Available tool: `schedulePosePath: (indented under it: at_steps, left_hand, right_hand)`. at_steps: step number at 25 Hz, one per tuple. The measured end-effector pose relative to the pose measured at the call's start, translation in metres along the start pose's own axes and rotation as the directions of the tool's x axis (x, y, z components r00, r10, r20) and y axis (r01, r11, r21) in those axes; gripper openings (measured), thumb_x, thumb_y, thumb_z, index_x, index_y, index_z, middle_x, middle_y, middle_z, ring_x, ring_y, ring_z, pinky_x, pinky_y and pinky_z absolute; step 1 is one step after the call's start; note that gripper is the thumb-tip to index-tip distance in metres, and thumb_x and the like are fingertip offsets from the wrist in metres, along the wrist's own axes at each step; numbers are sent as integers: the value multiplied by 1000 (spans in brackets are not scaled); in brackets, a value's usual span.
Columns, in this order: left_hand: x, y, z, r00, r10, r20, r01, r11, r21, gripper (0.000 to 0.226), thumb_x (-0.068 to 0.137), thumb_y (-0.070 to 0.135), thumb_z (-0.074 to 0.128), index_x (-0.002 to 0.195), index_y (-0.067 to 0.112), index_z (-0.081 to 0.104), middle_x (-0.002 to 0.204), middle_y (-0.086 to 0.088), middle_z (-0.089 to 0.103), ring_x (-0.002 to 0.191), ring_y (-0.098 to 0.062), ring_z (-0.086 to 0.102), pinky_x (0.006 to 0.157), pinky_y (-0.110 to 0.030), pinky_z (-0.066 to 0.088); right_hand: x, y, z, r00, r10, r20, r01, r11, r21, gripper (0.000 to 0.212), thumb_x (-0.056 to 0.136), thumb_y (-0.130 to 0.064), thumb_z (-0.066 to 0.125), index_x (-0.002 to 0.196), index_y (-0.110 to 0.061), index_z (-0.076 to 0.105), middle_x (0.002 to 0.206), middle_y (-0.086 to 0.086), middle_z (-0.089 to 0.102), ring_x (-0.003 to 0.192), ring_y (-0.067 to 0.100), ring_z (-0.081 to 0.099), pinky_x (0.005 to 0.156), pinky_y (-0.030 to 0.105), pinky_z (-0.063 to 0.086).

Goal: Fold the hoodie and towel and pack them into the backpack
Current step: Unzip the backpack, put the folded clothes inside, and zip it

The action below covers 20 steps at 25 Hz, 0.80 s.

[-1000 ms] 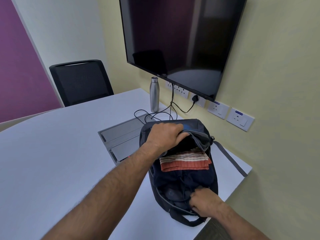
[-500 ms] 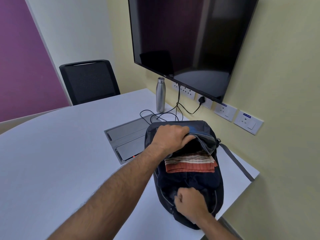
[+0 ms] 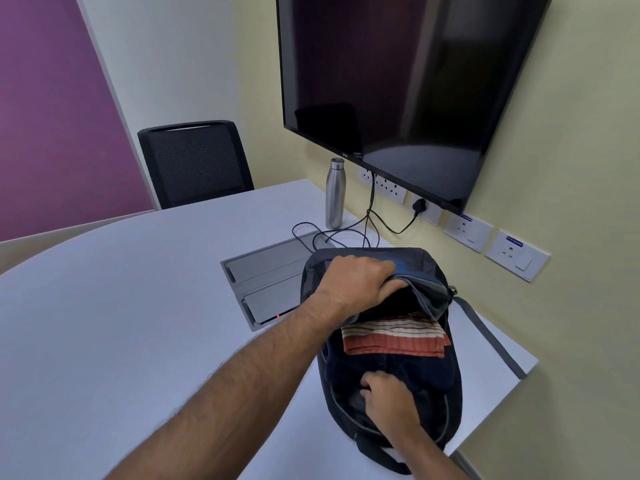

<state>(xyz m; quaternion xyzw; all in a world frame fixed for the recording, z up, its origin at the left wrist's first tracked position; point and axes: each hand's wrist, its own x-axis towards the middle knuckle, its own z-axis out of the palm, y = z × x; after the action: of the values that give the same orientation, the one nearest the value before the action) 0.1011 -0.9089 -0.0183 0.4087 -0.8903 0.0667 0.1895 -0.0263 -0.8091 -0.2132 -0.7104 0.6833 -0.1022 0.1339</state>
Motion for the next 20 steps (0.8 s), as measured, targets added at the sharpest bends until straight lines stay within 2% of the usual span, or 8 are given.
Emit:
schedulePosePath:
  at_steps: [3,6,7,9,13,14,17,20]
  left_hand:
    - [1,-2,2,1000,13,-11,-13,1000,-10,41,100,61,36,84,23,40,80,2,62,69,-23,58,57,-33,38]
    - [2,-3,2,999,22,-24,-22,1000,2,41,99,61,35,85,23,42,79,2,61,68,-23,58,57,-33,40]
    - [3,-4,2,999,26,-28,-26,1000,8,42,99,61,36,85,23,42,78,3,61,68,-23,57,57,-33,40]
    - [3,-6,2,999,34,-25,-34,999,12,41,99,61,36,84,23,40,78,3,61,67,-22,56,56,-33,38]
    - [1,-7,6,998,46,-41,-45,999,12,42,99,60,39,83,22,44,76,2,61,65,-24,57,56,-33,38]
    - [0,-7,7,998,44,-41,-43,999,7,42,99,60,39,83,22,44,74,3,57,64,-23,54,56,-33,38]
    - [-4,-5,12,996,71,-49,-73,997,-34,41,99,59,42,77,24,39,67,4,47,60,-21,47,55,-32,33]
    - [-9,0,21,981,191,-23,-192,978,-75,44,98,56,46,69,24,40,57,6,43,53,-22,44,52,-29,26]
  right_hand:
    - [-8,-9,1,935,-351,-48,305,867,-393,38,55,-23,90,83,-24,64,80,-4,58,69,18,52,54,31,48]
    - [-1,-30,8,805,-590,69,536,673,-509,59,74,-22,77,128,-17,53,125,8,55,90,25,53,70,38,51]
    - [5,-37,6,807,-580,114,534,633,-560,57,81,-21,71,134,-14,49,135,12,50,100,30,52,79,45,49]
    - [13,-43,-3,844,-521,131,482,628,-611,37,86,-22,66,121,-12,61,123,12,57,107,33,51,88,50,45]
    - [14,-29,1,926,-329,183,374,747,-550,16,71,-35,79,71,-21,73,81,0,67,84,26,61,75,44,52]
    - [13,-22,8,930,-303,208,368,781,-505,16,76,-38,74,72,-22,73,84,-2,69,85,25,62,74,43,53]
    - [7,-9,17,926,-294,238,346,913,-218,26,93,-27,49,105,-24,72,134,-15,59,117,18,55,92,37,51]
    - [-15,8,0,986,-158,-48,149,977,-152,31,71,-16,71,101,-26,70,115,-10,67,106,18,59,84,37,51]
